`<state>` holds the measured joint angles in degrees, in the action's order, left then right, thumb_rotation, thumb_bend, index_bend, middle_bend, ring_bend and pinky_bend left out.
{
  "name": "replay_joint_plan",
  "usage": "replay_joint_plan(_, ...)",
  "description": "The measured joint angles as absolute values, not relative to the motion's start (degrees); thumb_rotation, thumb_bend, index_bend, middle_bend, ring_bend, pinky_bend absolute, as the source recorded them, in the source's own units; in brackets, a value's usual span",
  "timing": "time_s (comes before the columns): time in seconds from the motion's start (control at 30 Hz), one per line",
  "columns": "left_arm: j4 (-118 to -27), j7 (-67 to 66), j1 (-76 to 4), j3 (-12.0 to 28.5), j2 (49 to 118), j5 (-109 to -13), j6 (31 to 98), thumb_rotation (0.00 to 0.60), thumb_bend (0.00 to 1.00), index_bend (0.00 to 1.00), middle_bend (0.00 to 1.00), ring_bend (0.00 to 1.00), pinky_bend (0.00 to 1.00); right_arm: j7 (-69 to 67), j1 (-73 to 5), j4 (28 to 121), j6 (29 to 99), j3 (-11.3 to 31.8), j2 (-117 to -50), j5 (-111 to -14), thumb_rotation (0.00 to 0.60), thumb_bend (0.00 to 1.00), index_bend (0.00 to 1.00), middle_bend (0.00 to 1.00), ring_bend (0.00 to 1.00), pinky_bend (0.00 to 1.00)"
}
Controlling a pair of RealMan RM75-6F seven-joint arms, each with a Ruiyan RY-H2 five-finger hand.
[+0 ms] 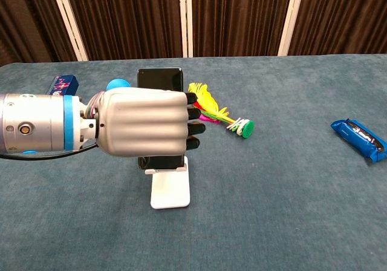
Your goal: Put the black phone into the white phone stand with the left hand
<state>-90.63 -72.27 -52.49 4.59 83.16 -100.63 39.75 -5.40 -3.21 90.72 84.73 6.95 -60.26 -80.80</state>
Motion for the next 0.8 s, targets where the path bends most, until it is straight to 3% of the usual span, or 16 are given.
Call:
replay_joint_plan(0.1,-90.84,-72.53,-52.41,4.51,83.21,-100.33,39.8,0.6,0.0,0.23,0.05,0.19,0.3,-5.4,-3.22,90.74,84.71,6.93,-60.23,-80.83,0.6,0.0,0.0,0.0,0.0,0.0)
replay_joint_plan(0.2,-90.99,-72.3,-52.46,4.34,83.12,-100.39,40.01,0.6,0.0,0.18,0.01,0.17,0.29,-5.44,-3.21,90.79,84.68,6.92,-60.21,-80.83,0.6,0.0,0.0,0.0,0.0,0.0)
replay_joint_plan(0.8,-95.34,-67.84,-51.39,3.88,79.62,-101.38,45.72,0.6,0.0,0.11,0.0,0.07,0.2,-5.44,-3.03,91.13,84.88,6.67,-59.93,-81.24,0.6,0.0,0.0,0.0,0.0,0.0)
